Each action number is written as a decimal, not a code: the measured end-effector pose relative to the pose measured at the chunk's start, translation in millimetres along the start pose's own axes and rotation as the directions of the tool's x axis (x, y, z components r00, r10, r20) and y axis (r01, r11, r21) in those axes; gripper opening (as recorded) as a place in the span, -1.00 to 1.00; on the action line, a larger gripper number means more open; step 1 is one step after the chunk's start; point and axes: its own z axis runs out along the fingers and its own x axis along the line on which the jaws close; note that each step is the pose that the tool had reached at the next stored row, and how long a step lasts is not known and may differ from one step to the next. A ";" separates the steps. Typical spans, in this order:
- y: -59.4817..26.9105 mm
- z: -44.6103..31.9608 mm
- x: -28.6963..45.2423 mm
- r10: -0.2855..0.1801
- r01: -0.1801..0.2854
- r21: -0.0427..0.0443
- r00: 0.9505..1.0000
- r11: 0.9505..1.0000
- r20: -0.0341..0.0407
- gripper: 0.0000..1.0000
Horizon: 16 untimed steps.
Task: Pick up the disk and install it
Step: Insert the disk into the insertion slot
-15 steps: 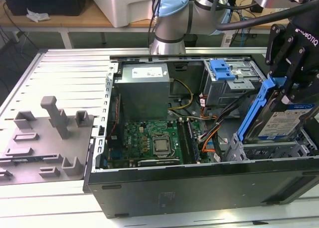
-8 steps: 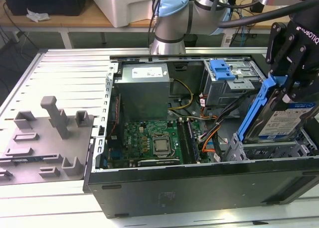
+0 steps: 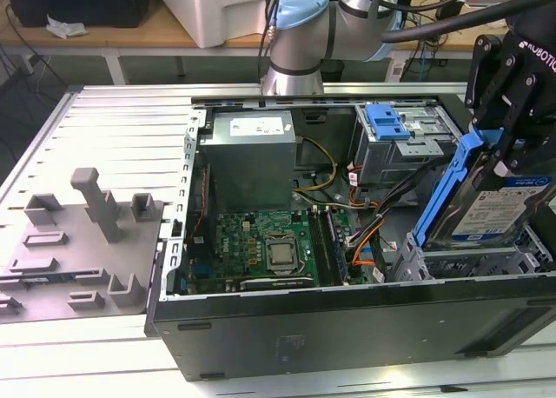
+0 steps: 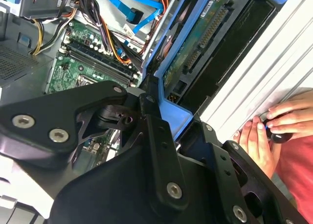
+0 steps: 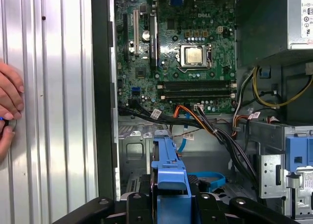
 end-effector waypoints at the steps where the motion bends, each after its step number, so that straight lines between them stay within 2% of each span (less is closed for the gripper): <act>1: 0.0 -0.8 0.0 0.000 0.000 0.000 1.000 1.000 0.000 -0.26; 16: -0.1 -4.5 -0.2 0.000 0.000 0.000 1.000 1.000 0.000 -0.26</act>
